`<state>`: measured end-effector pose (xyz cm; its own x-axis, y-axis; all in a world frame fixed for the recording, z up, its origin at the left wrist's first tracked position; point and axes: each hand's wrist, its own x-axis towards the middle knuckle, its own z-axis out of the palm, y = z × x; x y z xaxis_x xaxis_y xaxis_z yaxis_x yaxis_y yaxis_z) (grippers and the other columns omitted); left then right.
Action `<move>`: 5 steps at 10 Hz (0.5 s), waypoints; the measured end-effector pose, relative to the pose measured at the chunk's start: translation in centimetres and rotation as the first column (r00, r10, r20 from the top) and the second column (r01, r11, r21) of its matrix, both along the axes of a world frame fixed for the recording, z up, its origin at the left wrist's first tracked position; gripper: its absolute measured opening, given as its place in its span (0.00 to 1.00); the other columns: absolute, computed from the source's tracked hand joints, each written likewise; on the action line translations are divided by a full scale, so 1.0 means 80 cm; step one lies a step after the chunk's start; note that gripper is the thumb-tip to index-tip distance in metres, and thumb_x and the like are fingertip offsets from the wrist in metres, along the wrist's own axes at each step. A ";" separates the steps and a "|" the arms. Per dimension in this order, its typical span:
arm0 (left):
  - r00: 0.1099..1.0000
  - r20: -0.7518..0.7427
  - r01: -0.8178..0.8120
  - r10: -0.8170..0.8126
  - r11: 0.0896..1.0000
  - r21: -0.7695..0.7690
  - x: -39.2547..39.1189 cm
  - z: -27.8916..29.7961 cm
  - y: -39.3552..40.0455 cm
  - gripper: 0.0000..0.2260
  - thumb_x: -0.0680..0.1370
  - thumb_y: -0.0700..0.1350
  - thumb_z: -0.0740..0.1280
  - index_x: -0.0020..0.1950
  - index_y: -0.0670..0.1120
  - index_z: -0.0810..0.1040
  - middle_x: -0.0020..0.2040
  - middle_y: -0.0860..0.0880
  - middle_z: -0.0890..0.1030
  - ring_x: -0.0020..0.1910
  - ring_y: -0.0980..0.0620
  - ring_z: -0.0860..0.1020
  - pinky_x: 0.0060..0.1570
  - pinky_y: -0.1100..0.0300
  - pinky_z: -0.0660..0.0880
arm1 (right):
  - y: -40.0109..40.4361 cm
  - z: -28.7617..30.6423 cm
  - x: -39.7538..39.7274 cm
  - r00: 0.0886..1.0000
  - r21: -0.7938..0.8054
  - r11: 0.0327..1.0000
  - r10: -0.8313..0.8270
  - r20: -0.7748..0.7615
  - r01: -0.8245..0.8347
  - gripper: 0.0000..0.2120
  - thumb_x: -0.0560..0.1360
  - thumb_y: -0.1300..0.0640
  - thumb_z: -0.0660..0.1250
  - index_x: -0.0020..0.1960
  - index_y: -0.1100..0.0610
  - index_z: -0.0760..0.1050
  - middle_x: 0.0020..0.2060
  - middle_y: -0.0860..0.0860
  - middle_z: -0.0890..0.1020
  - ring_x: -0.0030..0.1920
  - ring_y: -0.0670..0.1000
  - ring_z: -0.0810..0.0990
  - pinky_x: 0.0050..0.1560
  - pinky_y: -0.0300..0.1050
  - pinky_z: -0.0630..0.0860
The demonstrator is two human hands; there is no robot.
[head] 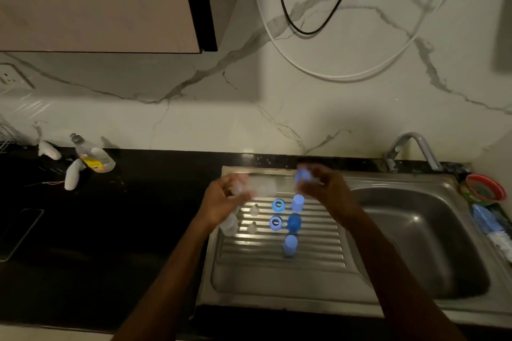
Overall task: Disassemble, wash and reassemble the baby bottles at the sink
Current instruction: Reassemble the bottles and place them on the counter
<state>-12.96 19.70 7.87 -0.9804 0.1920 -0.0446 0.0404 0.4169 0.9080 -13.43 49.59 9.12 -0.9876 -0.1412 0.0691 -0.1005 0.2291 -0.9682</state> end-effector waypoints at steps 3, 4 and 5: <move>0.996 0.066 -0.092 0.066 0.830 0.550 -0.034 0.071 0.044 0.18 0.76 0.46 0.74 0.66 0.46 0.80 0.59 0.48 0.84 0.55 0.53 0.84 0.49 0.62 0.82 | 0.016 0.075 -0.018 0.985 -0.320 0.936 -0.168 -0.038 0.147 0.13 0.79 0.61 0.69 0.62 0.56 0.79 0.53 0.54 0.85 0.49 0.52 0.85 0.49 0.43 0.83; 0.947 0.320 -0.273 -0.008 0.501 0.821 -0.044 0.080 0.045 0.23 0.78 0.54 0.68 0.65 0.40 0.79 0.58 0.42 0.84 0.45 0.52 0.85 0.39 0.65 0.82 | 0.007 0.113 -0.004 0.996 -0.856 0.511 0.010 0.092 0.074 0.13 0.80 0.58 0.61 0.59 0.55 0.82 0.53 0.58 0.84 0.42 0.50 0.84 0.43 0.40 0.82; 0.999 0.045 -0.014 0.026 0.969 -0.247 -0.041 0.029 0.025 0.18 0.73 0.47 0.79 0.61 0.47 0.82 0.57 0.47 0.83 0.54 0.50 0.82 0.52 0.60 0.81 | 0.018 0.049 0.007 0.998 0.070 0.997 -0.027 -0.060 0.031 0.09 0.78 0.53 0.69 0.56 0.56 0.81 0.47 0.50 0.84 0.45 0.46 0.84 0.45 0.41 0.80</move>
